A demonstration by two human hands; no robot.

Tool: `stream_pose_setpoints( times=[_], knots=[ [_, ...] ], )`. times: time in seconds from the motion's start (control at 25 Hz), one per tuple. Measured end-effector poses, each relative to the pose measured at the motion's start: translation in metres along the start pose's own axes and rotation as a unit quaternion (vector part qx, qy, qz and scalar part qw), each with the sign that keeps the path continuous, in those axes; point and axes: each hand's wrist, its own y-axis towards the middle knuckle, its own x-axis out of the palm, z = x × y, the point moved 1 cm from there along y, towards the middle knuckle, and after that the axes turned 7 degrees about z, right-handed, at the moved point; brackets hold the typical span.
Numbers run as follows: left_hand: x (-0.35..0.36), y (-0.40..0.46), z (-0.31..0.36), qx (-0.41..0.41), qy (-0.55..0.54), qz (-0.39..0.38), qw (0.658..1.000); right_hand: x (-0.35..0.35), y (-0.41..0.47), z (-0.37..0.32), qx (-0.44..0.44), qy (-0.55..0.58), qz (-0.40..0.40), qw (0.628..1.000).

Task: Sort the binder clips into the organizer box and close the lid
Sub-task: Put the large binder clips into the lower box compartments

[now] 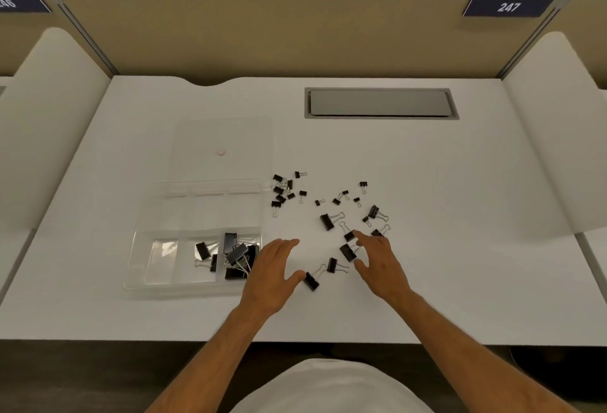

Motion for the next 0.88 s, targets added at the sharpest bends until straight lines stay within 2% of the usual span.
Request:
stream_pose_setpoints(
  times=[0.28, 0.44, 0.88],
  knots=[
    [0.003, 0.012, 0.005, -0.01, 0.004, -0.009, 1.0, 0.018, 0.024, 0.01, -0.049, -0.155, -0.122, 0.979],
    [0.003, 0.029, 0.006, -0.004, -0.001, 0.0, 1.0, 0.02, 0.027, 0.014, -0.051, -0.147, -0.121, 0.98],
    [0.041, 0.117, 0.025, 0.032, 0.035, -0.073, 0.996, -0.01, 0.024, 0.006, -0.004, -0.023, 0.025, 0.999]
  ],
)
